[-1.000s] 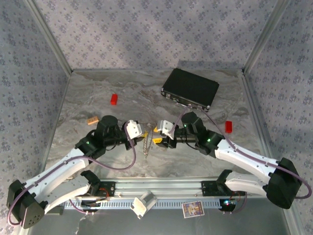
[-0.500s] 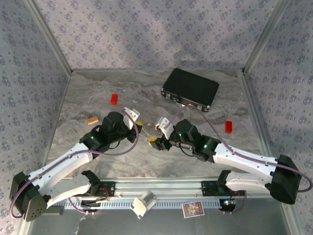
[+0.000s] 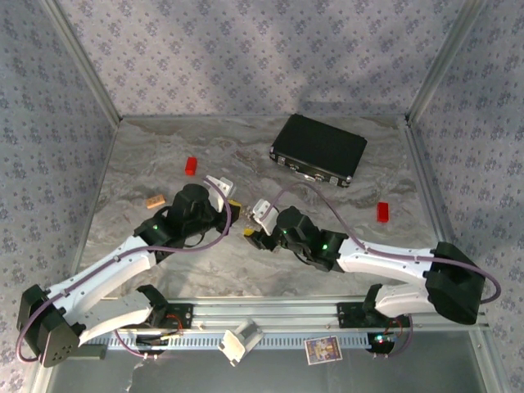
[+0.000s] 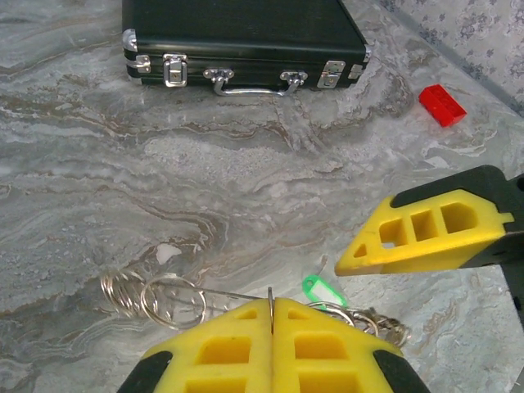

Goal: Put the keys on the keyring

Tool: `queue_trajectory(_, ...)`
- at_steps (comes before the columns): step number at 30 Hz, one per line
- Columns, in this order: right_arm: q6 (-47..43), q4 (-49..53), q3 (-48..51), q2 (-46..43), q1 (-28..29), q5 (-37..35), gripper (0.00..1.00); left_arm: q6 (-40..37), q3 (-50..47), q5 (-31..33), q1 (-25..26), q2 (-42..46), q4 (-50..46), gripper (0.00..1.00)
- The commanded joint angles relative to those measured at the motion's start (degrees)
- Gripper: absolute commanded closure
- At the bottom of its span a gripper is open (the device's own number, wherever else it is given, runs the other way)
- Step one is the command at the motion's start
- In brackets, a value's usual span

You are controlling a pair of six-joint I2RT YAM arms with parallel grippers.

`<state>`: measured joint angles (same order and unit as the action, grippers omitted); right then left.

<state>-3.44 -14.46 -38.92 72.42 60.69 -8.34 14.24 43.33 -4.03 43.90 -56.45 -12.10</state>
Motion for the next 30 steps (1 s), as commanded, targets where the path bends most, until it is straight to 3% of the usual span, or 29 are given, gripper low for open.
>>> queue_trajectory(1,-3.96,-3.62,0.51,0.45,0.4,-3.03,0.42,1.14,2.94,-1.89,0.4,-0.05,0.44,1.0)
queue_trajectory(17,-7.85,-7.43,1.72,2.46,0.36,-1.82,0.62,2.59,4.83,-3.26,0.4,-0.81,-1.52,1.0)
queue_trajectory(30,-11.14,-7.6,1.5,1.17,0.47,-3.02,0.91,2.42,6.11,-3.11,0.39,-2.45,-3.79,1.0)
